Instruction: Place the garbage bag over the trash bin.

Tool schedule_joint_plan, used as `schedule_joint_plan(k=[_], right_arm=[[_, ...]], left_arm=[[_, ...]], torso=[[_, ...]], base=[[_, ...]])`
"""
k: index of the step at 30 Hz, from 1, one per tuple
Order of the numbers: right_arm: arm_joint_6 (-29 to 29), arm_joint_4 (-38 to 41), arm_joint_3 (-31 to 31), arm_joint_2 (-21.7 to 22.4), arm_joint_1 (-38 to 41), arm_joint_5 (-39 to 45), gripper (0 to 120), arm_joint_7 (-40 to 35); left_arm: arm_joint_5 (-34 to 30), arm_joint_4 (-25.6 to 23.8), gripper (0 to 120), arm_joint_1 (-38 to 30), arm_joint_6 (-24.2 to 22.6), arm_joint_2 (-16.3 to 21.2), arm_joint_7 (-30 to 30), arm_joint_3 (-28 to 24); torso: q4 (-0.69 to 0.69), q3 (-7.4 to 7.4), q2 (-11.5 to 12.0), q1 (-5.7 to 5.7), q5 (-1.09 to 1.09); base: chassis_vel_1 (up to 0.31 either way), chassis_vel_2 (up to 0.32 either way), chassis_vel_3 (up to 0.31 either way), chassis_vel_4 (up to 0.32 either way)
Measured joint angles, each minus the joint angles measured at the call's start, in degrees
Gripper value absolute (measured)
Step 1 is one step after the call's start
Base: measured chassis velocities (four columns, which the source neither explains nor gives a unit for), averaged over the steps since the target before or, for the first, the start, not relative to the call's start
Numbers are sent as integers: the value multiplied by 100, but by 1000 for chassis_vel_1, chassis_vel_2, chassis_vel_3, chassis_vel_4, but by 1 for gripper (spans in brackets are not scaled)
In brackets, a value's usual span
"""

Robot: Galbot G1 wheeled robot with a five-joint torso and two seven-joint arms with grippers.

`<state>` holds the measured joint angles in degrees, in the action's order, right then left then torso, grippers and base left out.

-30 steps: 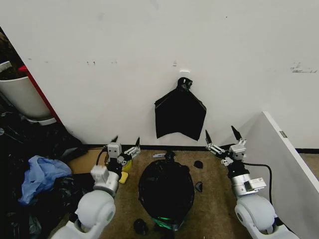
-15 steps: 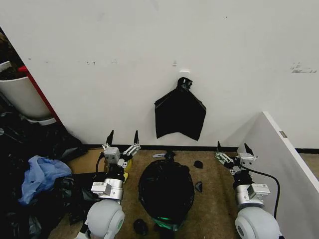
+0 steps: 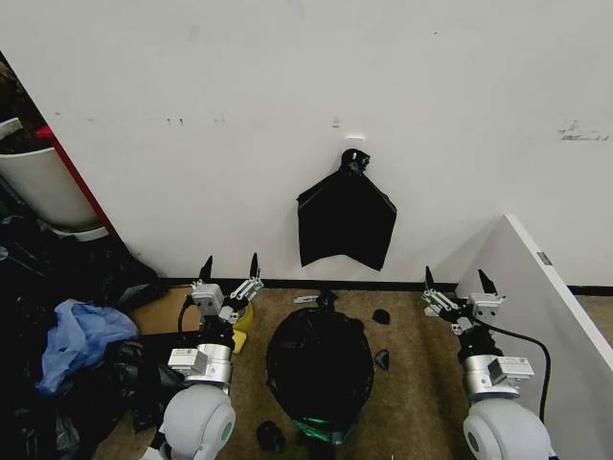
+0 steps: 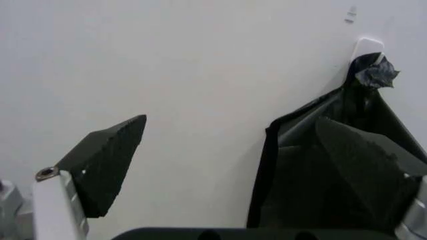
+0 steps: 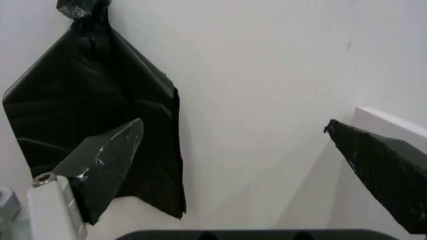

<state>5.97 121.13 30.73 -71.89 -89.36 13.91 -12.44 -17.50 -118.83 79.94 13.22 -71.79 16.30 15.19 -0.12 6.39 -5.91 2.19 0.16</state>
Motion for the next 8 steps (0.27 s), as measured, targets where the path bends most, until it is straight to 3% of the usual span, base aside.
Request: schedule_joint_plan(k=[8], right_arm=[[47,-11,-11,-22,-37,-10,100,41]], left_arm=[[-26,-28,100,43,-27,16,13,13]], torso=[[0,0,0,0,0]], base=[[0,0,0,0]])
